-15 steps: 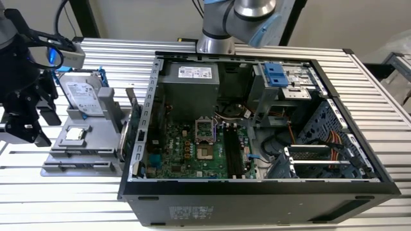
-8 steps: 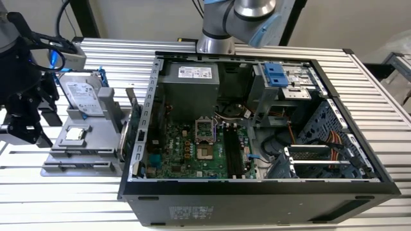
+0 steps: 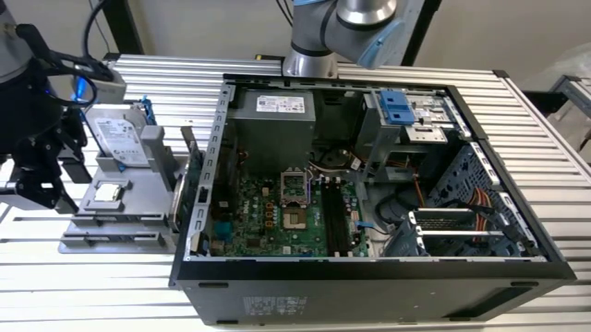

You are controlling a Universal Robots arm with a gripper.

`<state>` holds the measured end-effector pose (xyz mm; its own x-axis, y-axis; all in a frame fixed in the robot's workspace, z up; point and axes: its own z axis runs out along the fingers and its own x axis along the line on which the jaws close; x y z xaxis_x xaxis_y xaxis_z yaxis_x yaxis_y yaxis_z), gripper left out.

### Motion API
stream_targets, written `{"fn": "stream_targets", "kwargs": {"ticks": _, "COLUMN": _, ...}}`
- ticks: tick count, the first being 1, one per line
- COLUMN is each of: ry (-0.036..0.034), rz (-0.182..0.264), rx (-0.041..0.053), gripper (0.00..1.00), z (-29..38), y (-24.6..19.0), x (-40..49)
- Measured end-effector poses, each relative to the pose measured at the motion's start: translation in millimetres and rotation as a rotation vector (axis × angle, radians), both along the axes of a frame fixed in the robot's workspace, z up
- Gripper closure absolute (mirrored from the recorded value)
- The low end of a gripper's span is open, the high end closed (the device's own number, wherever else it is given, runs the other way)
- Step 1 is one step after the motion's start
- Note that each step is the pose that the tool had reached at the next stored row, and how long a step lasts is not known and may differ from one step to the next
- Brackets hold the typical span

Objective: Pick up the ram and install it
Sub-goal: 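Pick up the ram and move it above insertion slot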

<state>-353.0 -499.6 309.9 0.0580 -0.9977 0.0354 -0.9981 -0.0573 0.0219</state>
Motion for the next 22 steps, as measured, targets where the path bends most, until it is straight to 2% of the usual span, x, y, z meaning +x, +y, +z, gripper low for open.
{"fn": "stream_targets", "kwargs": {"ticks": 22, "ry": 0.0, "rz": -0.003, "rx": 0.0001, "gripper": 0.0, "z": -12.9, "y": 2.0, "x": 1.6}}
